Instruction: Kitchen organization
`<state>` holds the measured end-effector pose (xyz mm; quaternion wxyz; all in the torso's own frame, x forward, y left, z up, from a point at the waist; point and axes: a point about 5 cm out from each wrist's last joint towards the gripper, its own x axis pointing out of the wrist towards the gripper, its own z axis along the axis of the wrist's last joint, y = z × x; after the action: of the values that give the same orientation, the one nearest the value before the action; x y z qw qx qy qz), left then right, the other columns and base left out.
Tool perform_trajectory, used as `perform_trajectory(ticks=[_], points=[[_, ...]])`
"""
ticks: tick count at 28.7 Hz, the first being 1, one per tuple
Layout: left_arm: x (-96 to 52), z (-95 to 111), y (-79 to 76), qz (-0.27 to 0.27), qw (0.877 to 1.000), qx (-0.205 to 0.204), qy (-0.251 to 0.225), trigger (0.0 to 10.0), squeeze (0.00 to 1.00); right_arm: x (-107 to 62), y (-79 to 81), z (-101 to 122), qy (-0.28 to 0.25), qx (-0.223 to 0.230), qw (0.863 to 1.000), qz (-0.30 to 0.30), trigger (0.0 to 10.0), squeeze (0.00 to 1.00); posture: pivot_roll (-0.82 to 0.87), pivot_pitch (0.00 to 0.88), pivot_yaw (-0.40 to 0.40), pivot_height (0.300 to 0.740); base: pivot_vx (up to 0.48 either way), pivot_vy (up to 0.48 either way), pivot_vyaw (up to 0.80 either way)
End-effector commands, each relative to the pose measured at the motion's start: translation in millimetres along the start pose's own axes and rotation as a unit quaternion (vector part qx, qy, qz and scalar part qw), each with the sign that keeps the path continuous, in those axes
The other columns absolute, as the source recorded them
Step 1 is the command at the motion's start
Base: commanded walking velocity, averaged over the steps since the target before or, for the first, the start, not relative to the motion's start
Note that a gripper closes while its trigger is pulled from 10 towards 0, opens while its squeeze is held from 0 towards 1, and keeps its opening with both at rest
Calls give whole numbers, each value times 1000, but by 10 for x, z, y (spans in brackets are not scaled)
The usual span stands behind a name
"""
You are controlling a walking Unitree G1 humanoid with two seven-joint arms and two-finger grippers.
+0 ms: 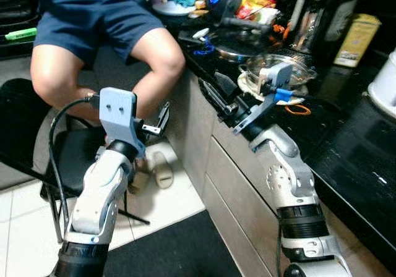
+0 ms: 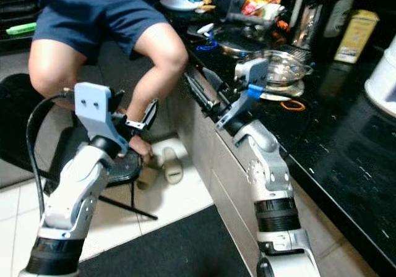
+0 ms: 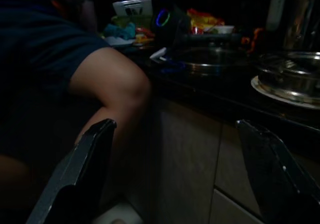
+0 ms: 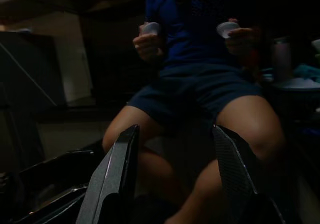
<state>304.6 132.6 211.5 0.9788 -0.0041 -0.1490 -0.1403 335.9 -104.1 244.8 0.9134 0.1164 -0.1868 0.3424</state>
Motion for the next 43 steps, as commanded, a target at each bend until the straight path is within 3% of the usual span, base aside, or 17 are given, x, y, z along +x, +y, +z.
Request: perform_trajectory(ticks=[1, 10, 20, 24, 30, 34, 43], points=[[4, 2, -32, -9, 1000, 1, -1, 10000, 0, 5, -6, 72, -13, 4, 1000, 2, 10000, 0, 40, 11, -28, 740, 409, 0, 0], [14, 1, -62, -14, 1000, -3, -3, 10000, 0, 16, -32, 133, -26, 24, 999, -5, 10000, 0, 39, 7, -28, 740, 392, 0, 0], [8, 11, -94, -22, 1000, -19, -8, 10000, 0, 2, -82, 257, -60, 73, 995, -13, 10000, 0, 40, 18, -25, 740, 51, 0, -764], [12, 9, -128, -31, 999, -24, -8, 10000, 0, -18, -142, 409, -101, 107, 989, -20, 10000, 0, 37, 21, -23, 740, 0, 0, -763], [8, 9, -144, -38, 999, -25, -8, 10000, 0, -35, -186, 500, -116, 116, 986, -19, 10000, 0, 36, 23, -22, 740, 0, 0, -764], [-2, -2, -167, -46, 999, -24, -6, 10000, 0, -86, -150, 403, -53, 30, 998, -6, 10000, 0, 36, 24, -23, 740, 0, 0, -759], [-135, -59, -58, -23, 1000, -2, 9, 10000, 0, -257, -1, 15, 35, 3, 999, -6, 10000, 0, 35, 37, -23, 740, 0, 0, -137]])
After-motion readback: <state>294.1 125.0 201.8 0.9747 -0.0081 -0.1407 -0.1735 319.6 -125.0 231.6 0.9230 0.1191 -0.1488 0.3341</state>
